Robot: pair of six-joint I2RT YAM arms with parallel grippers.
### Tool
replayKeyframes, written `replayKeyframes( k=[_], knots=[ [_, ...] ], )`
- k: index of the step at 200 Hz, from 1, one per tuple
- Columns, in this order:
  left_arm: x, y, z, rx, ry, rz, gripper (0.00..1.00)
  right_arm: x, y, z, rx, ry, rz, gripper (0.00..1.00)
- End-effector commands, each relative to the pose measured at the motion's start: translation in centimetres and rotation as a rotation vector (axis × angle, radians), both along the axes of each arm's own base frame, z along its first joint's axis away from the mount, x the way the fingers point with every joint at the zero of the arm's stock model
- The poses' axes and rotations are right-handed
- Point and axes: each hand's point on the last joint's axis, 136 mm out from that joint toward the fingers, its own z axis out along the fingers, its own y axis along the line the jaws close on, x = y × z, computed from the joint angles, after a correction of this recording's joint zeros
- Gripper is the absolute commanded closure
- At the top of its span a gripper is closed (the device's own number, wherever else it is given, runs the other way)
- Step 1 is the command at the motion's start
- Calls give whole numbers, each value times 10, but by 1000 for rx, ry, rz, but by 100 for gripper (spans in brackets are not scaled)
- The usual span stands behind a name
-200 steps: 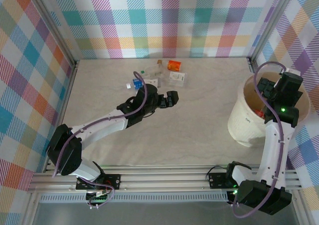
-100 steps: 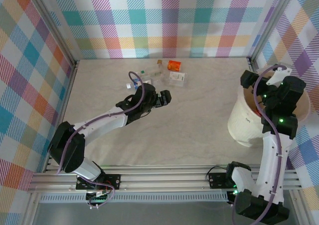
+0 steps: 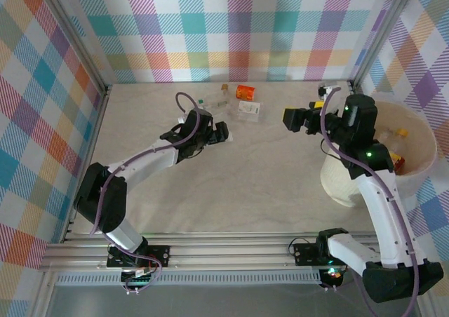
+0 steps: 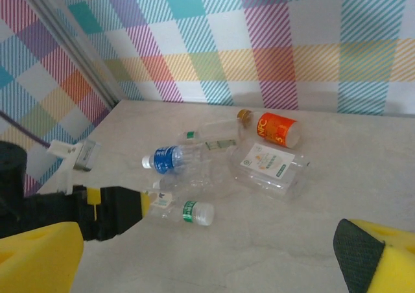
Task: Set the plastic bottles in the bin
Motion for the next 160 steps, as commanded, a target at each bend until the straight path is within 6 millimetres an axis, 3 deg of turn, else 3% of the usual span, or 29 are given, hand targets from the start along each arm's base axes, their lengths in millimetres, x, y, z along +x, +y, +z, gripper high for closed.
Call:
replayKeyframes(
  k=[1,80,117,160],
  knots=[
    [22,10,-4,52,-13,-44,0,5,5,4,-21,-47,0,0],
    [81,16,-37,141,-18,-245,0,-2,7,-9,-66,-34,5,0],
    [77,3,-53,132,11,-349,0,-5,0,-10,-101,-45,-19,0],
    [52,2,-60,108,66,-387,0,-6,0,-13,-112,-43,-16,0]
  ],
)
